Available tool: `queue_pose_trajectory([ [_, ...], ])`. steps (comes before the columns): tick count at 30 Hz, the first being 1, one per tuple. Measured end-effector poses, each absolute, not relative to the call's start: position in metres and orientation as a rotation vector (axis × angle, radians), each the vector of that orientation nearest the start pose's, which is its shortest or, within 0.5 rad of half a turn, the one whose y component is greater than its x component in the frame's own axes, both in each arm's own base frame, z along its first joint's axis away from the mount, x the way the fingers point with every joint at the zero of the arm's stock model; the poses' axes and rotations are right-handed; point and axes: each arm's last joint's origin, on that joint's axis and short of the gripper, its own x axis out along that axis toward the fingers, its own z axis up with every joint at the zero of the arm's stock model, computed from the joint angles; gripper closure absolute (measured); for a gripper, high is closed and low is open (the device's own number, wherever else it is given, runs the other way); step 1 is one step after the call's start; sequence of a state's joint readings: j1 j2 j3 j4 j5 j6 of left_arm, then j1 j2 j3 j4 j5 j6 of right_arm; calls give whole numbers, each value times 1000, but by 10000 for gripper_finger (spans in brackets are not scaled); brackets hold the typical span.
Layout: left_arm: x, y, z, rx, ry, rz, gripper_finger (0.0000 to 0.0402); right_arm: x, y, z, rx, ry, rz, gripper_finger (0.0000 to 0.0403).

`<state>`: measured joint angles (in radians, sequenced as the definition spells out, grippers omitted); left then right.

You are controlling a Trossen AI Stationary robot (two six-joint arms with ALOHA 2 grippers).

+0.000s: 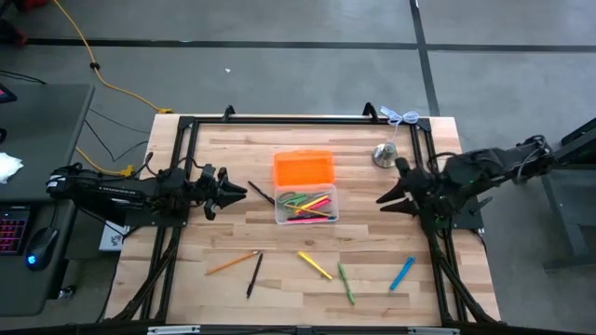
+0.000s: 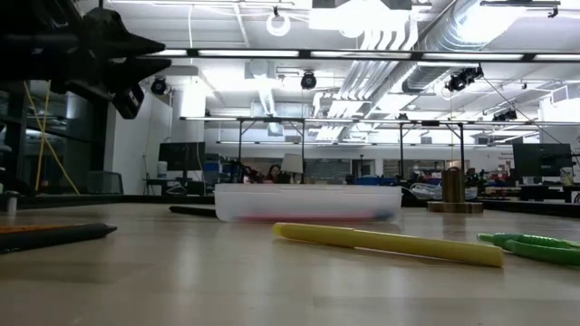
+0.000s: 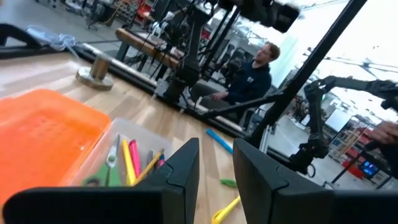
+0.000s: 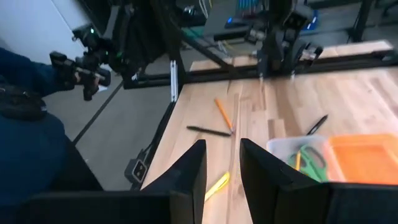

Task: Pick & place school supplies into a supply box
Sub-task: Put the black pen into the container

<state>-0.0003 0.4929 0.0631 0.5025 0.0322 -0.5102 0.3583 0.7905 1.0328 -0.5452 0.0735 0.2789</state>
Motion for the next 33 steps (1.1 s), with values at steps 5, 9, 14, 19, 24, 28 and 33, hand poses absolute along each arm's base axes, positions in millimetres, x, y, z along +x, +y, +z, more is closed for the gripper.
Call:
queue_pose_trajectory([
  [5,132,0,185,-510,-43,-20,273,128,48,380,202,332,209,329],
  [9,132,0,185,-511,-43,-6,273,126,49,379,188,340,199,329],
  [14,132,1,185,-511,-46,12,273,128,50,363,180,320,209,329],
  [19,132,1,184,-511,-47,29,273,123,48,330,275,226,234,329],
  [24,132,2,184,-512,-53,53,273,112,45,304,344,132,287,329],
  [28,134,2,187,-513,-50,57,273,106,42,286,359,81,296,329],
  [33,141,2,190,-513,2,78,273,99,39,267,372,16,307,329],
])
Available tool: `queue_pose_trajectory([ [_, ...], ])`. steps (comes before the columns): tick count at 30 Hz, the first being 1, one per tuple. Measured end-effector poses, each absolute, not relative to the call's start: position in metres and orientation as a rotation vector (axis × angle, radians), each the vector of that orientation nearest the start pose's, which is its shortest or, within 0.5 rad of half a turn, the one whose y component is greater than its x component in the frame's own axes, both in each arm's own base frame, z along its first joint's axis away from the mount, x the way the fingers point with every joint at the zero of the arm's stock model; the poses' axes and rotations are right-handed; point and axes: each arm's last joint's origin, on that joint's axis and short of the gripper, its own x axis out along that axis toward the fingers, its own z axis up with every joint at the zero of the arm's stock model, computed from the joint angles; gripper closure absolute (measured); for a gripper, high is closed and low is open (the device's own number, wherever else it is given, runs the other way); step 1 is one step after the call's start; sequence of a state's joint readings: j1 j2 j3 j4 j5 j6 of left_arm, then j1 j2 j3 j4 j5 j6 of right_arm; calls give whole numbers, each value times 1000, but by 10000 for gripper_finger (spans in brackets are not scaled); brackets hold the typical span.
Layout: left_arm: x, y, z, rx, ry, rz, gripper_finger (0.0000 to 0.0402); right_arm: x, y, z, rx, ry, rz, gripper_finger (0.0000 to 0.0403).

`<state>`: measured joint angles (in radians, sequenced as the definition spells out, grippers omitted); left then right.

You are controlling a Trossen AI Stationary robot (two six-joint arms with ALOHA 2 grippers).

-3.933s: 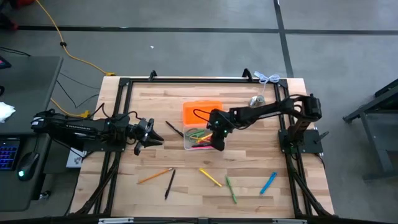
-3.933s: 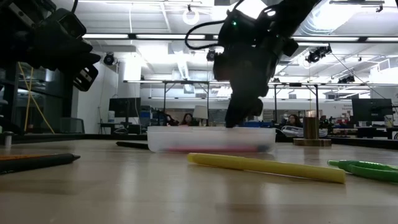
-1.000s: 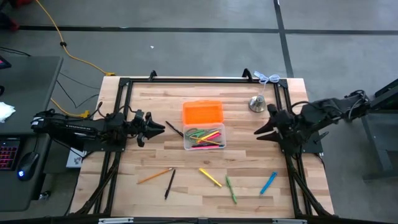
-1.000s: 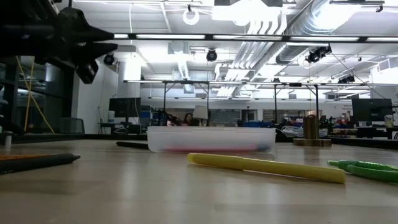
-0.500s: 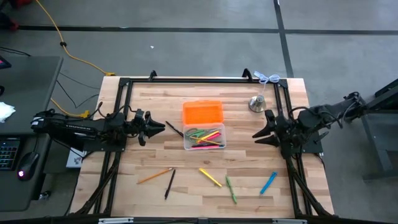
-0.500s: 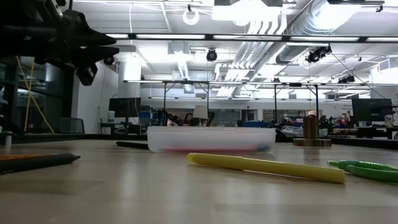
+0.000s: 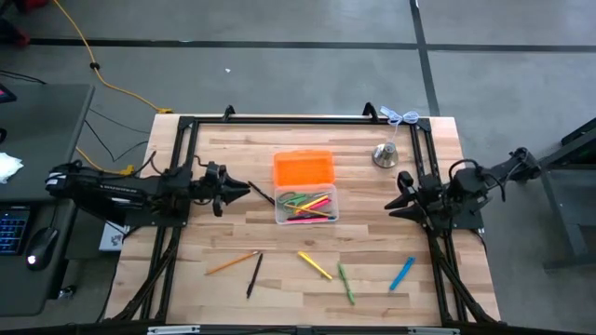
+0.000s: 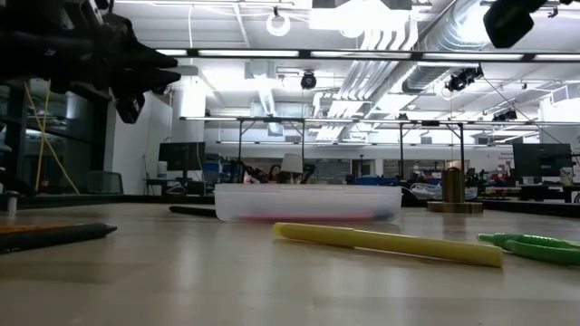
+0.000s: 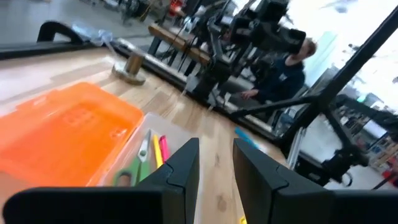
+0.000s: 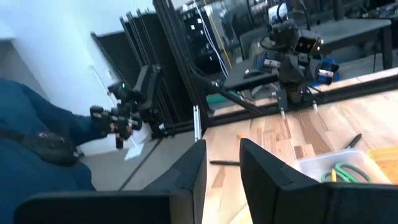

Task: Pick & place school supplies into a supply box
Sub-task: Put the black pen into the container

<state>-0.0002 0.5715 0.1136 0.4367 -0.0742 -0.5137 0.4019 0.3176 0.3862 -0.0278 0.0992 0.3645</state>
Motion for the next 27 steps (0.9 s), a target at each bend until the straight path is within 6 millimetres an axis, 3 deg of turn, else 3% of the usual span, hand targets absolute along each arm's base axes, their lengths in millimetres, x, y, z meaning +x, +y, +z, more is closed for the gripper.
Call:
queue_pose_trajectory([
  [14,181,5,197,-445,385,256,273,91,35,225,465,-85,308,329],
  [27,225,5,220,-80,787,240,273,88,33,211,512,-160,330,329],
])
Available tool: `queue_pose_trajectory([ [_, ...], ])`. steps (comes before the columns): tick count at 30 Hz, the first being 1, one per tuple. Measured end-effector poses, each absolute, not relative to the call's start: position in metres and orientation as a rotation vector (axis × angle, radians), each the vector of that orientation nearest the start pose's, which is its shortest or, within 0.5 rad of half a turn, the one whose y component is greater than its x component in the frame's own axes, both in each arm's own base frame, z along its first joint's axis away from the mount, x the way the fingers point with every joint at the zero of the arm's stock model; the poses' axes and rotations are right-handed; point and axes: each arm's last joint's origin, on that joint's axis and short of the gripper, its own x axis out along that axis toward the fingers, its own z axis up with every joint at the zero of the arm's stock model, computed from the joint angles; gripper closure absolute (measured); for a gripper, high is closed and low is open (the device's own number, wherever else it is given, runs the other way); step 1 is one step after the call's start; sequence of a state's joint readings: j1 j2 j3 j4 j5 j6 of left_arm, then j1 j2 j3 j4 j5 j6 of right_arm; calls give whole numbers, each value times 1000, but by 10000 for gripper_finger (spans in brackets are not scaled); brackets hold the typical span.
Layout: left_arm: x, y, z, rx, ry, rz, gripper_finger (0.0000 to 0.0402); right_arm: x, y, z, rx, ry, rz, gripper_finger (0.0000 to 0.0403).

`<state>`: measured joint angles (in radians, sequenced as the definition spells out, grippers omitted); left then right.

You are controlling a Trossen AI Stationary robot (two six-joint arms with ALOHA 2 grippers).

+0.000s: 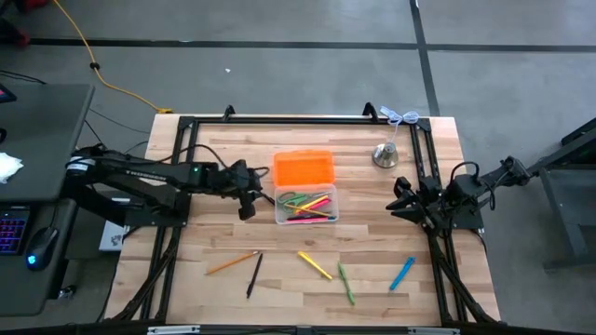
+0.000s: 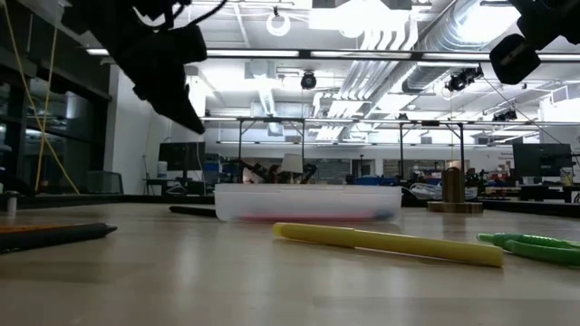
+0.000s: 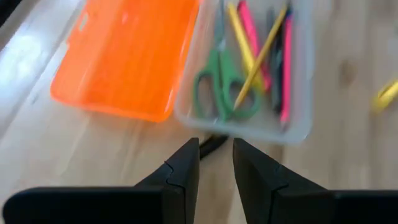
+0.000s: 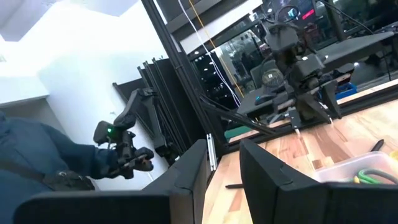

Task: Pick & place school supplies into a supply box
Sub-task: Put the black pen into the container

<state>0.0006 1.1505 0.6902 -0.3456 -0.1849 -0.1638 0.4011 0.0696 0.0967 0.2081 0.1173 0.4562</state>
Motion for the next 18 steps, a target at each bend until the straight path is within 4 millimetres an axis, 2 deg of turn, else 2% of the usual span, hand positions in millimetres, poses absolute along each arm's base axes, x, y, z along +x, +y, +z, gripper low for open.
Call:
queue_pose_trajectory([
  [7,224,7,215,142,973,207,273,88,33,211,528,-160,326,329],
  [14,224,7,214,290,998,127,273,88,33,211,533,-164,313,329],
  [18,226,7,213,317,1000,112,273,88,32,212,535,-171,298,329],
])
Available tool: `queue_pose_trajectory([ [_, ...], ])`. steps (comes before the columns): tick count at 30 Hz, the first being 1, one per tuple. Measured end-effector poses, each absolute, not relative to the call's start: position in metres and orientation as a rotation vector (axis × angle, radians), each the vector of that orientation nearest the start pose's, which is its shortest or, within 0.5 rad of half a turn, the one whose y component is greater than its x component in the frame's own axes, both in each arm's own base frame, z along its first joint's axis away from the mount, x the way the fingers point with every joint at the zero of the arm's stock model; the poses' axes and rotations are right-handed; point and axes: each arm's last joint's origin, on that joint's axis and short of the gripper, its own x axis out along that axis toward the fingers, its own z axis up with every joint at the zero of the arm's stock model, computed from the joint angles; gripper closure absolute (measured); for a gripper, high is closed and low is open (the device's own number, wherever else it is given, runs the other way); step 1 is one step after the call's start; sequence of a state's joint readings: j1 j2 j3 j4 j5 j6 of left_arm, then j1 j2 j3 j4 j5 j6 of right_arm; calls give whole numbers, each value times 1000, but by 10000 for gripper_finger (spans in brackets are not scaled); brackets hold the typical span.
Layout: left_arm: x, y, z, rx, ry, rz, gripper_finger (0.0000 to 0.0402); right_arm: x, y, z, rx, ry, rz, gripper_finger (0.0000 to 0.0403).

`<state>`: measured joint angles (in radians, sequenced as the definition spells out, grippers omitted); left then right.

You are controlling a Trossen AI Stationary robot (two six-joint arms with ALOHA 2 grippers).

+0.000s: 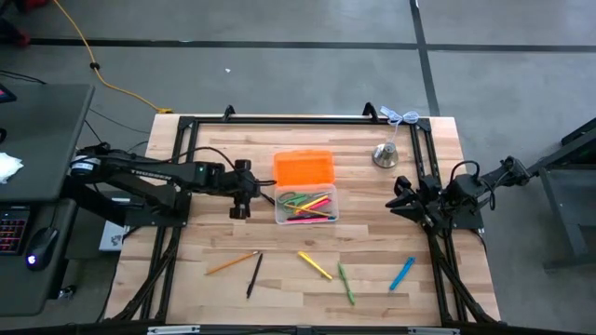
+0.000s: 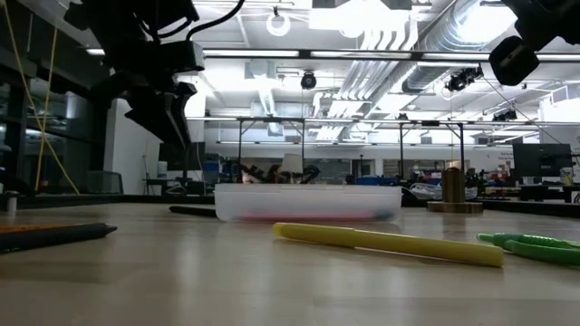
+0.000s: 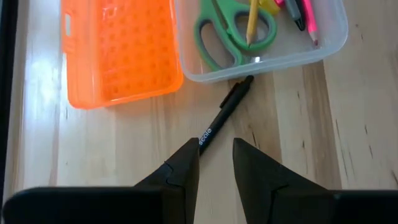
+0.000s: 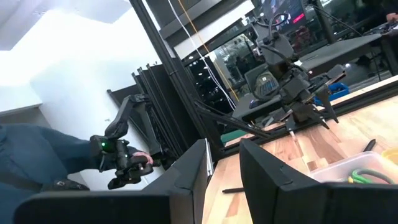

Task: Pick & place school supplies into a supply box
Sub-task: Put the black pen into the container

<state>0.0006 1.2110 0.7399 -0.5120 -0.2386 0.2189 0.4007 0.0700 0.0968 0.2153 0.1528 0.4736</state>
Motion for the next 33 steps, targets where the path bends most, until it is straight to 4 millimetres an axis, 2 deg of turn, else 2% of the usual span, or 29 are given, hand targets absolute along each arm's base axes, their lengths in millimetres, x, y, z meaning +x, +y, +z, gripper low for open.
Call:
queue_pose_trajectory([
  [8,234,7,213,392,957,79,273,88,32,212,538,-174,286,329],
  [24,249,7,177,503,1112,-32,273,88,32,212,562,-172,280,329],
  [33,250,34,177,413,1101,-1,273,88,32,212,588,-169,282,329],
])
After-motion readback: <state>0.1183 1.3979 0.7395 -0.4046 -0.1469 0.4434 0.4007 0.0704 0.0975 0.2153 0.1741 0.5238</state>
